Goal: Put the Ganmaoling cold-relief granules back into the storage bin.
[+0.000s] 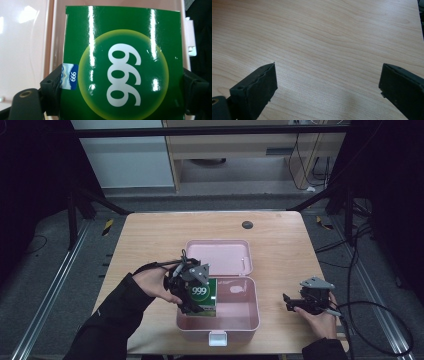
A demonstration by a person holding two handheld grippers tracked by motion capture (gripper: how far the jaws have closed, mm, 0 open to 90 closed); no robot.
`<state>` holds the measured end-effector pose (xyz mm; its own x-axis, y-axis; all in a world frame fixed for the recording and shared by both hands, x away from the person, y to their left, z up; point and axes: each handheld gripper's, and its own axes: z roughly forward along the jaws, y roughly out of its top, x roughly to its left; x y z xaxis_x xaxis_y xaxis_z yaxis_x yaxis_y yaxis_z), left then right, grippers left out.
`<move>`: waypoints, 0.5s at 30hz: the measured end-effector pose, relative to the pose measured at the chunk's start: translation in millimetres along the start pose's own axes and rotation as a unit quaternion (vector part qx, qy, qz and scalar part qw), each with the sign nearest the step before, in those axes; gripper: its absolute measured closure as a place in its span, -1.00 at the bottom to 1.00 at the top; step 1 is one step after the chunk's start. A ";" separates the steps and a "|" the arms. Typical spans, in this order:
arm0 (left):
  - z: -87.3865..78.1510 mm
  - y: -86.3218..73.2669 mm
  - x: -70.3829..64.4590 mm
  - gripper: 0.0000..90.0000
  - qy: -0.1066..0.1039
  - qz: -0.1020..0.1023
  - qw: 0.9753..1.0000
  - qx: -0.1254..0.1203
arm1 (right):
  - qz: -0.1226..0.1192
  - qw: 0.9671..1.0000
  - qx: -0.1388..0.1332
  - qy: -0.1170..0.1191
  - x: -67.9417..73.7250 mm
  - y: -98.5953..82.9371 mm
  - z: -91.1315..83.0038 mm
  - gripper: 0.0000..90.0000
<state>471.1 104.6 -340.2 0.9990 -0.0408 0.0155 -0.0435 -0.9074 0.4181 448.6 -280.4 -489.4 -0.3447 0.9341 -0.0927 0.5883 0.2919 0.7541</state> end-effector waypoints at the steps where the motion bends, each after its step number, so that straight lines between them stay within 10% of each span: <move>1: 1.8 -1.0 -0.1 -0.69 -0.001 -0.003 1.000 0.001 | 0.000 1.000 0.001 0.000 0.3 -0.1 0.3 -0.96; 15: 23.4 -14.4 -0.1 -0.69 -0.003 -0.017 1.000 0.020 | -0.006 1.000 0.008 -0.001 1.7 -0.7 2.0 -0.96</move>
<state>471.6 107.9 -367.4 0.9999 -0.0123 -0.0040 -0.0098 -0.9245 0.3811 449.0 -278.6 -491.4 -0.3504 0.9310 -0.1027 0.5962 0.3063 0.7421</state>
